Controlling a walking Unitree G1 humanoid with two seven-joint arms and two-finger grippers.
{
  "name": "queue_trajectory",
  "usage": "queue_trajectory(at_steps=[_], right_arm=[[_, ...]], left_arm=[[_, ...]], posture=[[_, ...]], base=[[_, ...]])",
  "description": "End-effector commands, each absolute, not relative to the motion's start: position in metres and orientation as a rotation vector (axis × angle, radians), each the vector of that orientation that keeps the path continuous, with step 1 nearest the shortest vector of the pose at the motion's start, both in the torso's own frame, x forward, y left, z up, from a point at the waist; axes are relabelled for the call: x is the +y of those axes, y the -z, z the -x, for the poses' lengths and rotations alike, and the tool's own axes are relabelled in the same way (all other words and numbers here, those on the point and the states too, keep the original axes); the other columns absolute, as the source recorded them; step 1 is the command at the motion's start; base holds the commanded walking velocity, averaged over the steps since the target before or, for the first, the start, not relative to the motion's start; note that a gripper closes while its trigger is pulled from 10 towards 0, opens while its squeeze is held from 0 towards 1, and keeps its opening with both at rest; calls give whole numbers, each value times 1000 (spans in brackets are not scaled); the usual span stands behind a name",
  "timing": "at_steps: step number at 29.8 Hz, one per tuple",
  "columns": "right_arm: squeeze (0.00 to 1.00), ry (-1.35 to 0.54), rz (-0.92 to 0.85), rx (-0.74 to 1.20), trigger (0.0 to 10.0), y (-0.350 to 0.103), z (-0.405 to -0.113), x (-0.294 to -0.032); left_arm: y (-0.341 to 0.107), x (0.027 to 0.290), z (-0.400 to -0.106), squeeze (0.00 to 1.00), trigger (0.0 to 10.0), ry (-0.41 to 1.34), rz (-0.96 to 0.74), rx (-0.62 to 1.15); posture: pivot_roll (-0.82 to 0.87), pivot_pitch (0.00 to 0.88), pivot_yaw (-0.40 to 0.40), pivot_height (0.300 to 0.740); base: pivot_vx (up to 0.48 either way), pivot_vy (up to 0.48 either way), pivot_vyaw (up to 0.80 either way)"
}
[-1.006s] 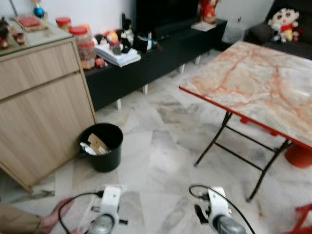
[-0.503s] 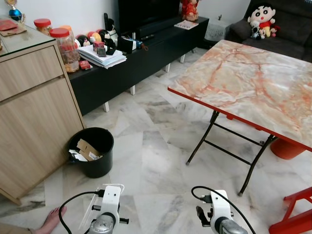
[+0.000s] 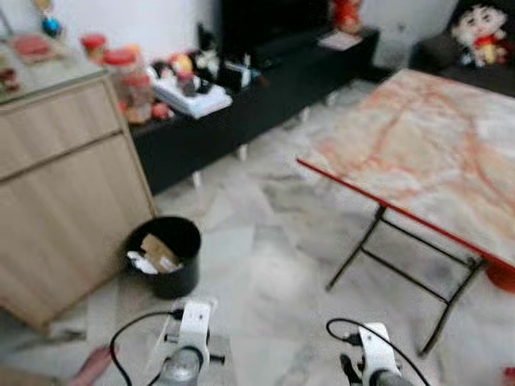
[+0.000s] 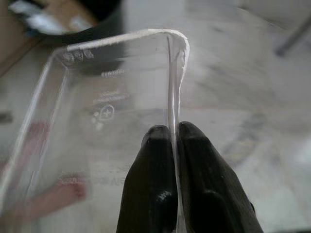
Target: Picking trash to rubbish bin
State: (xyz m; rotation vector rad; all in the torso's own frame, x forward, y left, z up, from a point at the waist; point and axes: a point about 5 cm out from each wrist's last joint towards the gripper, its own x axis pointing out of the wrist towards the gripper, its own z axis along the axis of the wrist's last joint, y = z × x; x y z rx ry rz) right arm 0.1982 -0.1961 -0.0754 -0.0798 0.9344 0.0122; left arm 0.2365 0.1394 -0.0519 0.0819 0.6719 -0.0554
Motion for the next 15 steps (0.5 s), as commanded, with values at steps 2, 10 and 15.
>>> queue_trajectory(at_steps=[2,10,15], right_arm=[[0,-31,69,909,10000,72,-206,-187],[0,-11,52,901,10000,72,-207,-189],[0,-1,41,891,10000,70,-209,-189]], left_arm=[[55,148,-232,0,10000,36,-95,691],[55,148,-232,0,10000,34,-93,690],[55,148,-233,0,10000,33,-92,689]], posture=[[41,65,-80,740],[40,66,-82,740],[38,63,-82,740]], base=[[379,0,800],[381,0,566],[378,0,0]])
